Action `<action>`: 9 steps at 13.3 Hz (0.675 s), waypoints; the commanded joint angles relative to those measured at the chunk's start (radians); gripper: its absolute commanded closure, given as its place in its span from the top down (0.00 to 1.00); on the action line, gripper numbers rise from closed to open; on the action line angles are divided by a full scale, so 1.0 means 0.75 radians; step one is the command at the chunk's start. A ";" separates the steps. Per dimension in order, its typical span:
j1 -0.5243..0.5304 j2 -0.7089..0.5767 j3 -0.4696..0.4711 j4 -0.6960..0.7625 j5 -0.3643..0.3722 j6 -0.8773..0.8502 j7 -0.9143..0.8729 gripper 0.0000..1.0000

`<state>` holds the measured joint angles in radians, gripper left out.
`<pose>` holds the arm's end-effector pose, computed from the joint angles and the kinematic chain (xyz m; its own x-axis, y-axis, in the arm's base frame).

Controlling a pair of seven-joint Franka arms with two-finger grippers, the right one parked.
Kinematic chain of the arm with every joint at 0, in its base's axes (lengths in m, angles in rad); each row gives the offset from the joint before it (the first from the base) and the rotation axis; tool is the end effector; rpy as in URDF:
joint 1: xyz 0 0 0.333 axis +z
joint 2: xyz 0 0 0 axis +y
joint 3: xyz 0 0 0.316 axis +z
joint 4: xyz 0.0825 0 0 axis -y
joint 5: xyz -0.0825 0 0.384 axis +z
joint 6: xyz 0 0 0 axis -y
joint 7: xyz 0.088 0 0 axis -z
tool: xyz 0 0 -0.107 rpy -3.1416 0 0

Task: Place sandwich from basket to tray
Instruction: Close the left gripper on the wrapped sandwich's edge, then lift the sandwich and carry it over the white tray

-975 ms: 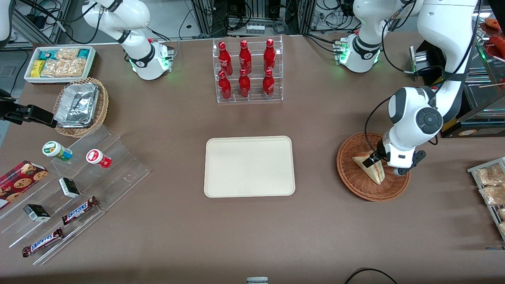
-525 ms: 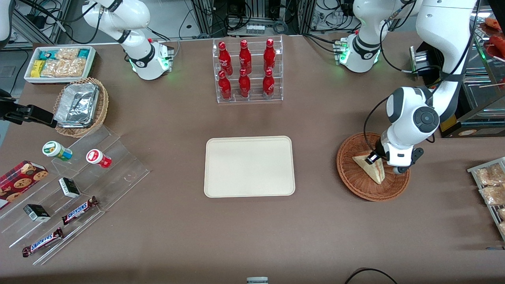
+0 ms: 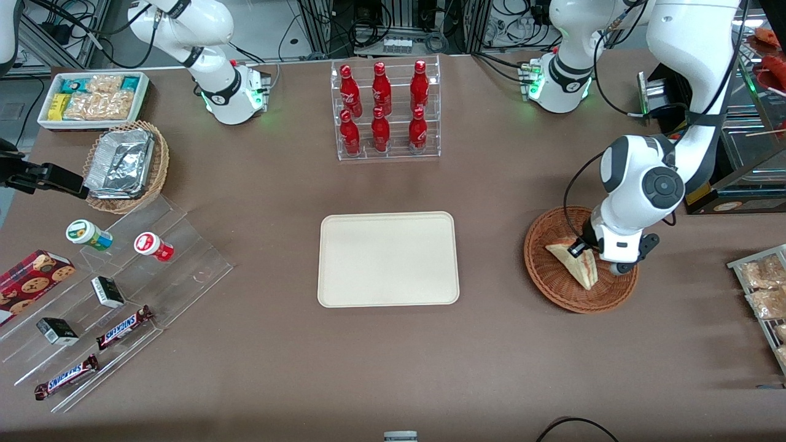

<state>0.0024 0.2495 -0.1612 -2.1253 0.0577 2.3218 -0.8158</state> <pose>0.5594 -0.0874 0.2898 0.8128 0.5816 -0.0332 0.5806 -0.8134 -0.0361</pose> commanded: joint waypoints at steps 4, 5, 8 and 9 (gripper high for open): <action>-0.252 -0.003 -0.002 0.199 0.083 -0.226 -0.009 0.00; -0.301 0.001 -0.002 0.218 0.083 -0.224 -0.004 0.00; -0.469 0.080 -0.002 0.320 0.081 -0.226 0.040 0.00; -0.518 0.121 0.000 0.355 0.083 -0.224 0.039 0.00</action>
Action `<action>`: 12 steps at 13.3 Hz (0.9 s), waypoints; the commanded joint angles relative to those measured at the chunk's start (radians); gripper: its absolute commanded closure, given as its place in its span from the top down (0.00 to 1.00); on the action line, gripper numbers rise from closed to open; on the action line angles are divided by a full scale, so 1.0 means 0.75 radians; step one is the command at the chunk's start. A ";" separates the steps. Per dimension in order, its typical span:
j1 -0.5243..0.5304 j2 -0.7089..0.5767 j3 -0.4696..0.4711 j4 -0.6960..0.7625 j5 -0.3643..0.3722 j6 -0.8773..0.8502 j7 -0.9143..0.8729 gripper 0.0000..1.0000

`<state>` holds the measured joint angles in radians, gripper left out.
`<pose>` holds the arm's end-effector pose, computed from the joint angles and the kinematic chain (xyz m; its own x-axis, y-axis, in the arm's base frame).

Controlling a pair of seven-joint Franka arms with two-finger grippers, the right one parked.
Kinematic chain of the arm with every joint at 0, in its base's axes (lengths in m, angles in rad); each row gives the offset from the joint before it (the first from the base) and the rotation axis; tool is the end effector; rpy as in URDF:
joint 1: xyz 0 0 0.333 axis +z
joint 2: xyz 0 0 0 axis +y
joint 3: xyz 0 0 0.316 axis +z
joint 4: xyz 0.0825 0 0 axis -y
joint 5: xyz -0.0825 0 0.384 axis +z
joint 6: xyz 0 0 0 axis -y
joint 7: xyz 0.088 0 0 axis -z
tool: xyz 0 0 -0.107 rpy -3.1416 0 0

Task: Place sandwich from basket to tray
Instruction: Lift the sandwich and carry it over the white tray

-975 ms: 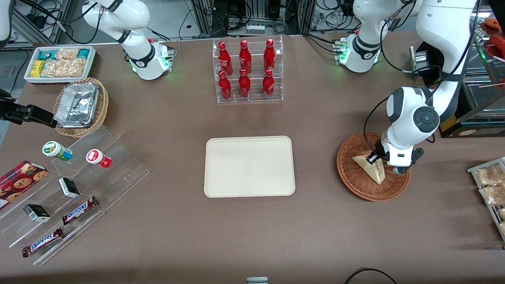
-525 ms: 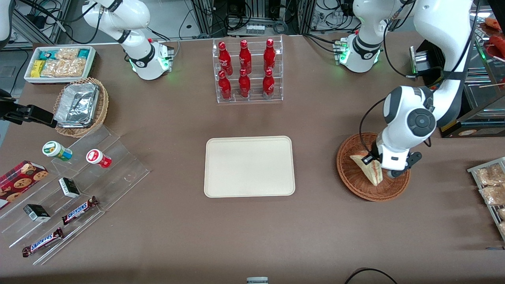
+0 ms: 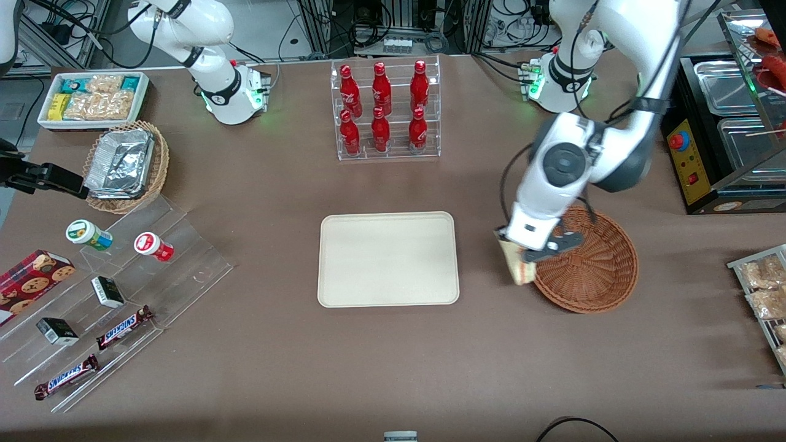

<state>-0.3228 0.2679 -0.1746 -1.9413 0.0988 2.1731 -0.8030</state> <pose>0.5354 -0.2815 0.3455 0.9680 0.2509 0.0021 0.2508 -0.9669 -0.0462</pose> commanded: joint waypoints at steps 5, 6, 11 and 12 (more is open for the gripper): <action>-0.234 0.270 0.018 0.275 0.026 -0.022 0.019 0.00; -0.267 0.307 0.018 0.310 0.028 -0.020 0.021 0.00; -0.343 0.487 0.018 0.520 0.024 -0.020 0.015 0.00; -0.345 0.512 0.018 0.545 0.024 -0.020 0.015 0.00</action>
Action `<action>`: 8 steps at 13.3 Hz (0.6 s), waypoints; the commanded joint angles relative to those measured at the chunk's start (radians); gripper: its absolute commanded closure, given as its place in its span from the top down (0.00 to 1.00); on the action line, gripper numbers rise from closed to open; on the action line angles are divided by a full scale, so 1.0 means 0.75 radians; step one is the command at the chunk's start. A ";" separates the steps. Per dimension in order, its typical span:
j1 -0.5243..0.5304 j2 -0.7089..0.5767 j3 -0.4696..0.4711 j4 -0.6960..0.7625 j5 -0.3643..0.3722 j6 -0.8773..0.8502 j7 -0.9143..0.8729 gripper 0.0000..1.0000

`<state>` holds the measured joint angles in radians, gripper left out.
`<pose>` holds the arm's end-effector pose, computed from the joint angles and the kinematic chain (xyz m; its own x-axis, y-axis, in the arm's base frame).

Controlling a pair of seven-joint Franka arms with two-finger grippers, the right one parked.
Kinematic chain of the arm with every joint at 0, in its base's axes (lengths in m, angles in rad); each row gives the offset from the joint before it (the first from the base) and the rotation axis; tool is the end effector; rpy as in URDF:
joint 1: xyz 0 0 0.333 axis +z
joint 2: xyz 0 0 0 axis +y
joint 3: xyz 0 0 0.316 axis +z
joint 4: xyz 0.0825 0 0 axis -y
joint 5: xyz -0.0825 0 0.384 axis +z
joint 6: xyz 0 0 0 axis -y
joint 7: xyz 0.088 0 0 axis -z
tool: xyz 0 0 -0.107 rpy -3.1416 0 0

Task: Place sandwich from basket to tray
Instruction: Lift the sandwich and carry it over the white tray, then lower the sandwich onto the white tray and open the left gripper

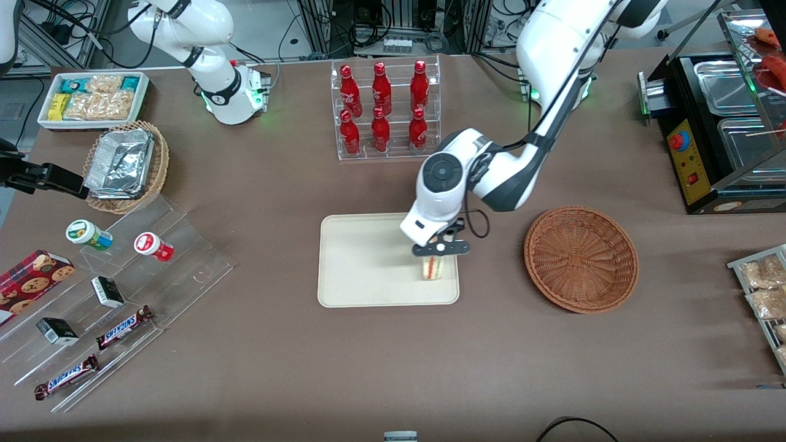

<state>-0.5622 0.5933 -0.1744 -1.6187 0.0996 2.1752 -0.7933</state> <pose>0.5211 -0.4472 0.2800 0.9992 0.0270 -0.0305 0.0268 -0.9996 -0.0070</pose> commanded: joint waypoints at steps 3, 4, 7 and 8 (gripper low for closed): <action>-0.058 0.141 0.020 0.186 0.025 -0.023 0.002 0.00; -0.058 0.156 0.020 0.197 0.025 -0.023 0.000 0.00; -0.077 0.178 0.026 0.215 0.027 -0.023 -0.004 0.00; -0.077 0.187 0.026 0.217 0.027 -0.023 -0.006 0.00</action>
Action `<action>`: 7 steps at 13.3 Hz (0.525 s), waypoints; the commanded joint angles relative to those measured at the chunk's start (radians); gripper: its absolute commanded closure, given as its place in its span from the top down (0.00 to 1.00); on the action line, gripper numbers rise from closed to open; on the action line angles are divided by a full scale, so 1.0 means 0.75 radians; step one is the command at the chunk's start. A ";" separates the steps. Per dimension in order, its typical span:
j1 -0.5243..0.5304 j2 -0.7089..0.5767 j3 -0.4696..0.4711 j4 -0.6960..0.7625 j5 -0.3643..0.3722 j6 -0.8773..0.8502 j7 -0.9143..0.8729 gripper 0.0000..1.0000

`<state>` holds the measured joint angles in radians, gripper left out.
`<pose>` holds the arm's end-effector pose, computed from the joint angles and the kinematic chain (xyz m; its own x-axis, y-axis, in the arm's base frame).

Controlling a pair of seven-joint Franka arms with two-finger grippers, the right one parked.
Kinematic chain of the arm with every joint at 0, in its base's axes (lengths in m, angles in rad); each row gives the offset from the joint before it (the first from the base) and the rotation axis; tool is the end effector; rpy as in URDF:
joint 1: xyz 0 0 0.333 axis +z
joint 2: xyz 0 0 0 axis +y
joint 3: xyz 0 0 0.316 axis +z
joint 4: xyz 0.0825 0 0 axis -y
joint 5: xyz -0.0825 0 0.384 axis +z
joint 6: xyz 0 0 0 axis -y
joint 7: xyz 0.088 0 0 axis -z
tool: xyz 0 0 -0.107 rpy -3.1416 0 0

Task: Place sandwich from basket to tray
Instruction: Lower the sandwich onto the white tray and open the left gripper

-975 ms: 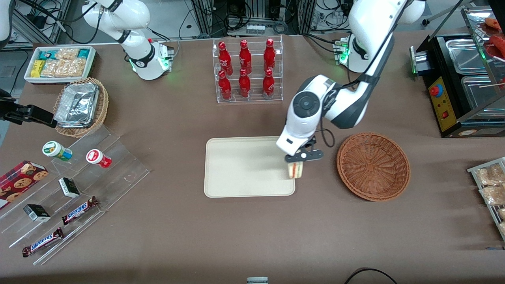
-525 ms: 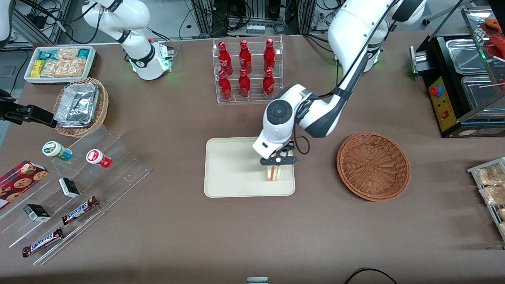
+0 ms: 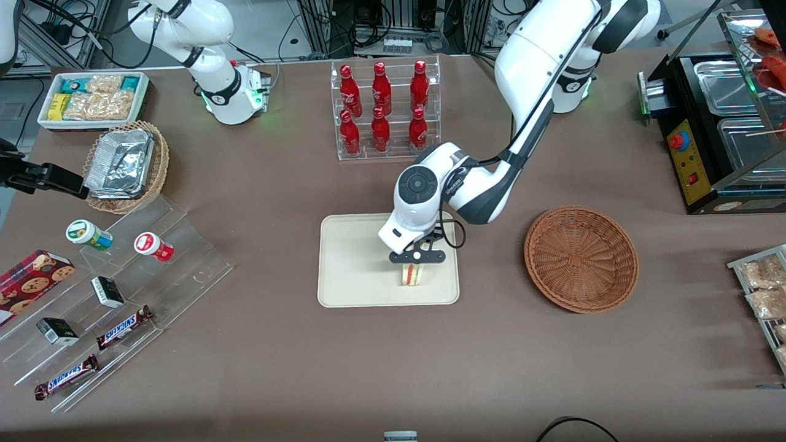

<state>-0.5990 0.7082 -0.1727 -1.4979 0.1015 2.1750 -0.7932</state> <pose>0.5266 -0.4787 0.2537 0.9994 0.0025 -0.0348 0.0027 -1.0000 0.0070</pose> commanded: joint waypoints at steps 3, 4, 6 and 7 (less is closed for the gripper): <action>-0.028 0.050 0.024 0.056 0.057 -0.020 -0.012 0.00; -0.028 0.050 0.024 0.056 0.057 -0.020 -0.012 0.00; -0.028 0.050 0.024 0.060 0.049 -0.020 -0.018 0.21; -0.028 0.050 0.024 0.064 0.047 -0.020 -0.028 0.50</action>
<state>-0.6001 0.7313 -0.1704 -1.4881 0.1266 2.1750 -0.7955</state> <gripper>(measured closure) 0.793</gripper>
